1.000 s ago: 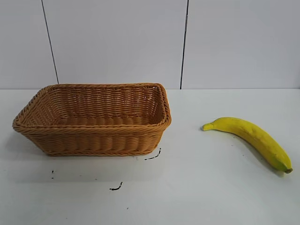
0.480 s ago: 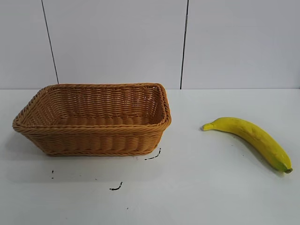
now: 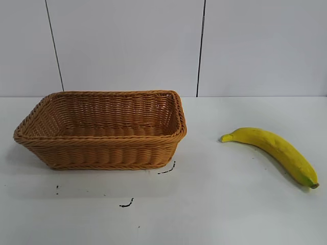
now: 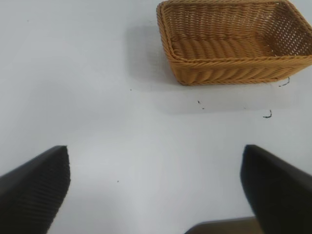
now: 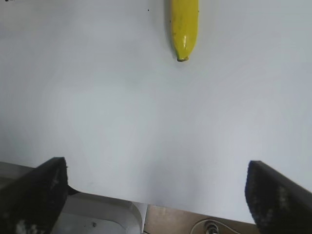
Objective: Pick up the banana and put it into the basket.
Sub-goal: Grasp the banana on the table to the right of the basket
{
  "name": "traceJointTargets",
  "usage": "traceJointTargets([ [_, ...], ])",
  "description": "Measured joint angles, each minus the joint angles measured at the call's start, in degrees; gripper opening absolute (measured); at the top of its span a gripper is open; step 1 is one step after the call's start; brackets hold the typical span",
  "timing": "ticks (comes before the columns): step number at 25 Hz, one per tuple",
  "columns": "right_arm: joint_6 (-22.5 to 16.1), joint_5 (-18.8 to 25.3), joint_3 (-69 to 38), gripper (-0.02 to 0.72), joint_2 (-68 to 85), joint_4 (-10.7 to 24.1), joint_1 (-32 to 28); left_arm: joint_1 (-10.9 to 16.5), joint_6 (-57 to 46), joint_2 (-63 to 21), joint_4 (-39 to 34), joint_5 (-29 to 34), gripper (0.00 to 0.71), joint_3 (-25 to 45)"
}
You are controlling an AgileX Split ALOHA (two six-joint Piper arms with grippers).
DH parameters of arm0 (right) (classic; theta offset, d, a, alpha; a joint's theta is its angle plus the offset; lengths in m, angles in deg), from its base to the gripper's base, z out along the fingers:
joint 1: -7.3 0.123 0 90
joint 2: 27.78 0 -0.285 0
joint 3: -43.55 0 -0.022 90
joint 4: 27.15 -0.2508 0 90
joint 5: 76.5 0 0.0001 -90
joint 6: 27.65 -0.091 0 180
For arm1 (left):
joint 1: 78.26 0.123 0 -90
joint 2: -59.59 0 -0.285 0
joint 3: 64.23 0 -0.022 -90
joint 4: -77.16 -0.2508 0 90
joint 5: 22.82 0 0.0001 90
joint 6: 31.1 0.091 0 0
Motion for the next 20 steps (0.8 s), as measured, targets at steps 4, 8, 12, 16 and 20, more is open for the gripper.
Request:
traceJointTargets([
  [4,3.89,-2.46,7.82,0.692,-10.36,-0.37,0.00,0.00,0.00,0.00,0.00,0.00,0.690,0.00],
  [8,5.14,-6.54,14.17,0.692,-19.73,-0.54,0.00,0.00,0.00,0.00,0.00,0.00,0.690,0.00],
  [12,5.59,-12.29,16.48,0.692,-27.47,-0.60,0.00,0.00,0.00,0.00,0.00,0.00,0.690,0.00],
  [16,5.73,-15.97,16.56,0.692,-34.35,-0.60,0.00,0.00,0.00,0.00,0.00,0.00,0.690,0.00],
  [20,5.78,-18.29,16.60,0.692,-39.93,-0.60,0.00,0.00,0.00,0.00,0.00,0.00,0.690,0.00],
])
